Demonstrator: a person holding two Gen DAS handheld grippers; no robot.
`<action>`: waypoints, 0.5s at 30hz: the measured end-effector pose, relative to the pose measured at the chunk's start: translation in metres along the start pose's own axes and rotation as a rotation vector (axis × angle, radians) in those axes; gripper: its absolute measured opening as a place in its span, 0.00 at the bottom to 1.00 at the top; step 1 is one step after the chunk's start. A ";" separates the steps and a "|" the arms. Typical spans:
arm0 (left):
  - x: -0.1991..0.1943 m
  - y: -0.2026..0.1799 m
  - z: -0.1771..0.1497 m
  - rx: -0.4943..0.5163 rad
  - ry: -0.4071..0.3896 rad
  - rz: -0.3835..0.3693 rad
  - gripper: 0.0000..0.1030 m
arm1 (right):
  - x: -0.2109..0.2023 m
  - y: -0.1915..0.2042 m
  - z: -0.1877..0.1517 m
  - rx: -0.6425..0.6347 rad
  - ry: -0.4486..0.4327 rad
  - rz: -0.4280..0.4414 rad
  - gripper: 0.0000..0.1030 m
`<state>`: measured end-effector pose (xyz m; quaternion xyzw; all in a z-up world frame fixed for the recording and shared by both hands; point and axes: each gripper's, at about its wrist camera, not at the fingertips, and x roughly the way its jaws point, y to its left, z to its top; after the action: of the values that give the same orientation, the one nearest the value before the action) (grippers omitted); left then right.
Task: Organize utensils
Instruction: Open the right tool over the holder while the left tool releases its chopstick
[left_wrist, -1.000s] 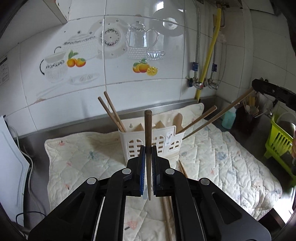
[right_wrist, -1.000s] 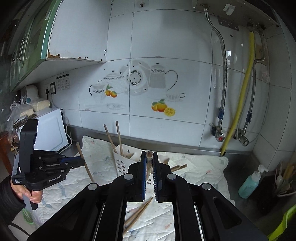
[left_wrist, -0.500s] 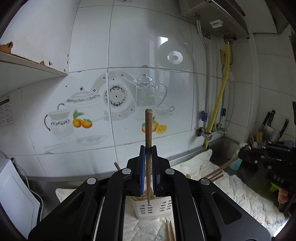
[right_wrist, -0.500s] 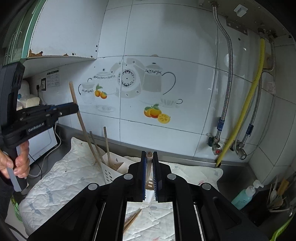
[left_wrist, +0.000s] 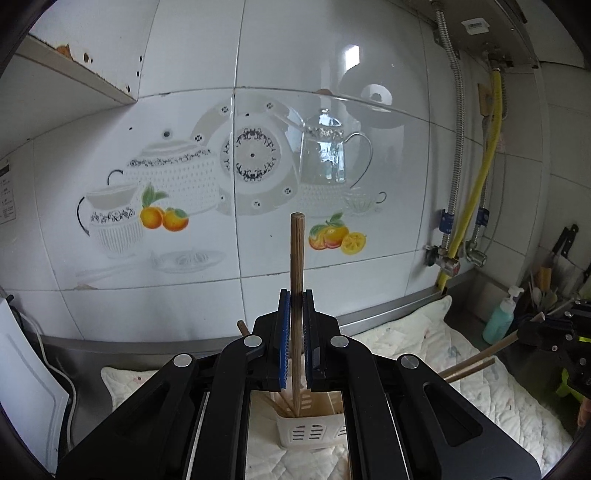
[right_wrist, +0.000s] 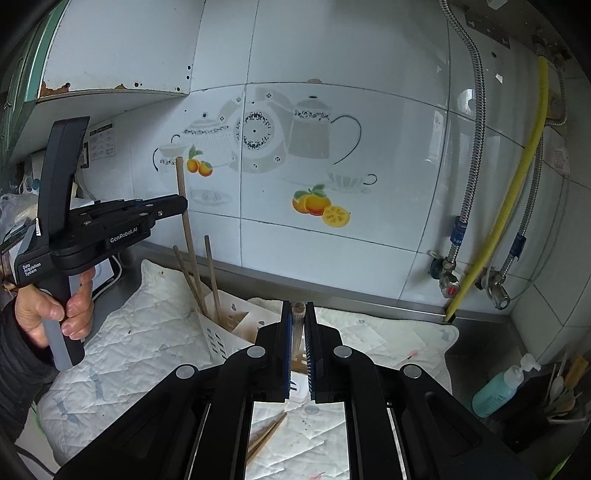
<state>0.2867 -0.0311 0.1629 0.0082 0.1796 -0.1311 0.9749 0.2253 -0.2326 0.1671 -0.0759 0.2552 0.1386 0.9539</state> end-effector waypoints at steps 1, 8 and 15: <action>0.003 0.002 -0.002 -0.007 0.007 -0.005 0.05 | 0.003 0.000 -0.001 0.002 0.006 0.000 0.06; 0.011 0.005 -0.011 -0.019 0.041 -0.013 0.05 | 0.012 -0.004 -0.006 0.018 0.025 0.001 0.06; 0.008 0.004 -0.016 -0.021 0.054 -0.016 0.05 | 0.012 -0.005 -0.007 0.020 0.028 -0.002 0.07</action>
<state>0.2893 -0.0281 0.1454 0.0001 0.2073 -0.1365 0.9687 0.2334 -0.2357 0.1558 -0.0687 0.2700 0.1341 0.9510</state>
